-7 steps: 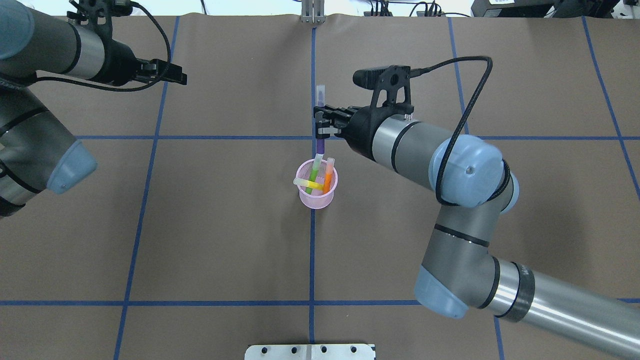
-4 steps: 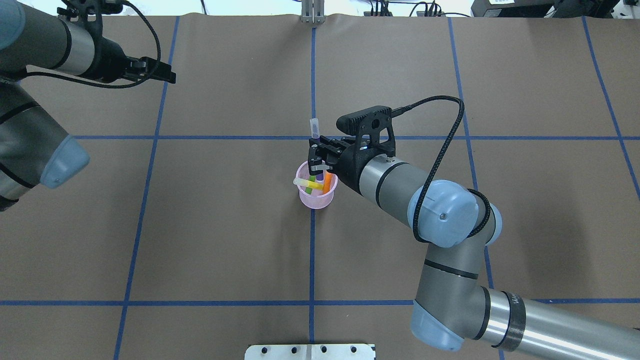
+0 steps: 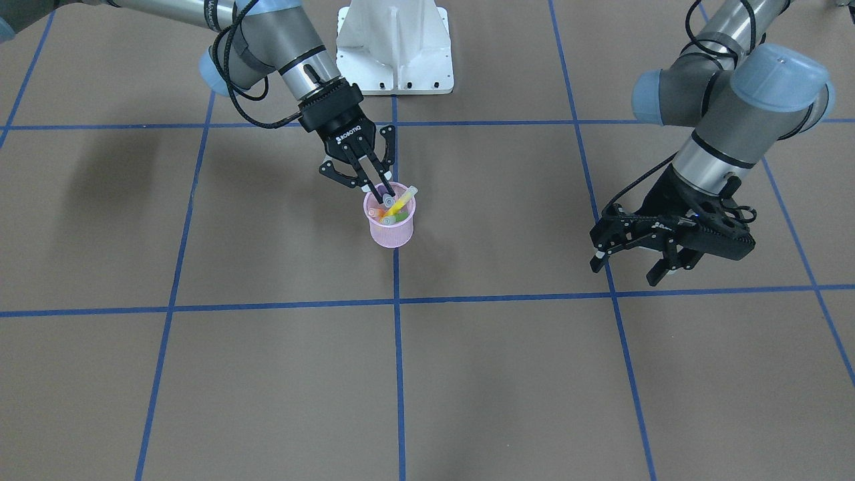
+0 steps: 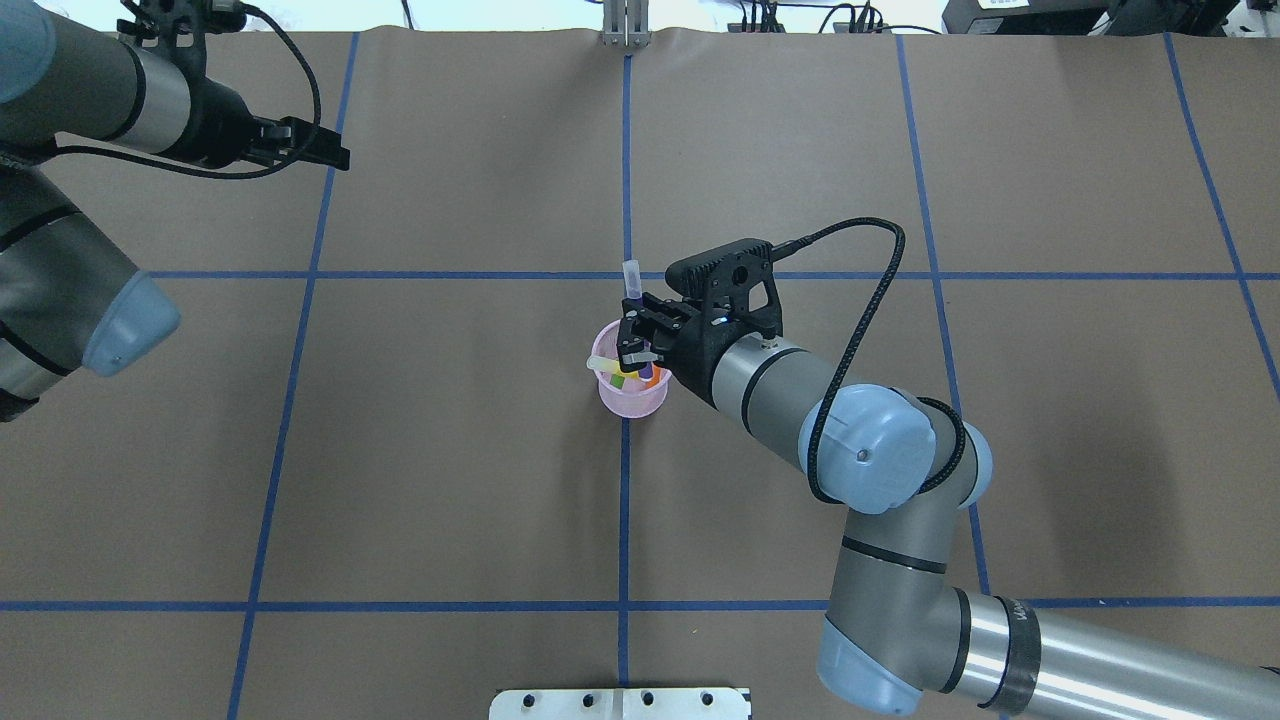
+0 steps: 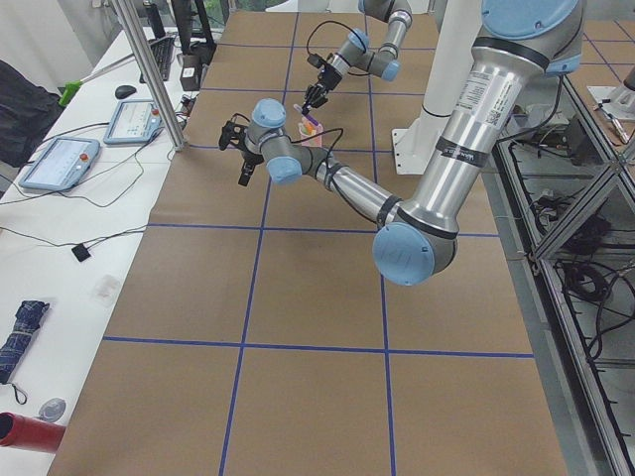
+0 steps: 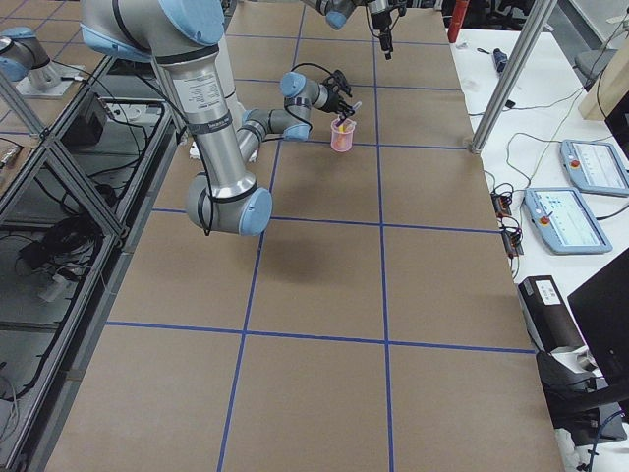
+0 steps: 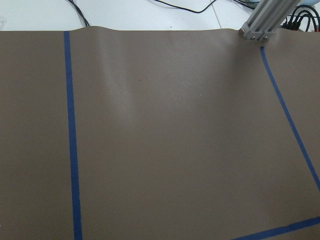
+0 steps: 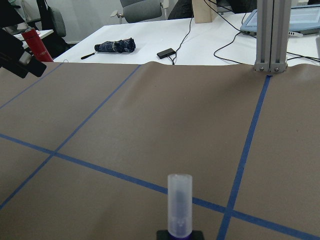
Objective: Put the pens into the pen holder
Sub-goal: 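Lower the purple marker into the cup and open the right gripper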
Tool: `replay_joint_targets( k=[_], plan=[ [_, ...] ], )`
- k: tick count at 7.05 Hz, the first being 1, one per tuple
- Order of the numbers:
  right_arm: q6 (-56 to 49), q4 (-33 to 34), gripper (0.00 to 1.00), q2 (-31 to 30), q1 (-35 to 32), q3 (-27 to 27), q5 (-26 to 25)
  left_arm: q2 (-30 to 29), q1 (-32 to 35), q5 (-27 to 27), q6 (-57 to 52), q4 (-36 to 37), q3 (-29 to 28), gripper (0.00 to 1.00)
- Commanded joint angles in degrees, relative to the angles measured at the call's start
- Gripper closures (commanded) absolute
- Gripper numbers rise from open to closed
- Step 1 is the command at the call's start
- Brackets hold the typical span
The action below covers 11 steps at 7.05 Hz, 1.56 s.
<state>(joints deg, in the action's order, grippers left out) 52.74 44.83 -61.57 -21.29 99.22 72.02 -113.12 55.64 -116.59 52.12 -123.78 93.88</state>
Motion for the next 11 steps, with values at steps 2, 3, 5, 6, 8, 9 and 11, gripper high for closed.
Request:
replay_joint_targets(
  k=[2,3,5,6,8,9,11],
  plan=[
    [-0.01,-0.10,1.00,0.14,0.45,-0.87,-0.30,0.00,-0.01,0.05,-0.09,-0.23,-0.71,0.01],
    [-0.01,-0.01,1.00,0.14,0.72,-0.96,-0.30,0.00,-0.01,0.05,-0.09,-0.41,-1.06,0.01],
    [-0.01,-0.01,1.00,0.05,1.51,-1.92,-1.79,0.00,-0.01,0.05,-0.09,-0.41,-1.16,0.01],
    [-0.01,-0.01,1.00,0.05,2.29,-2.36,-3.19,0.00,-0.01,0.05,-0.09,-0.67,-1.33,0.01],
    [0.69,-0.18,0.02,0.57,2.48,-2.46,-3.73,0.00,-0.01,0.05,-0.09,-0.67,-1.42,0.01],
    [0.96,-0.27,0.01,0.75,2.48,-1.93,-3.82,0.00,-0.01,0.05,-0.09,-0.67,-1.42,0.01],
    [1.05,0.60,0.01,0.84,2.04,0.69,-3.38,-0.09,0.77,-0.04,-0.09,-0.24,-1.42,0.01]
  ],
)
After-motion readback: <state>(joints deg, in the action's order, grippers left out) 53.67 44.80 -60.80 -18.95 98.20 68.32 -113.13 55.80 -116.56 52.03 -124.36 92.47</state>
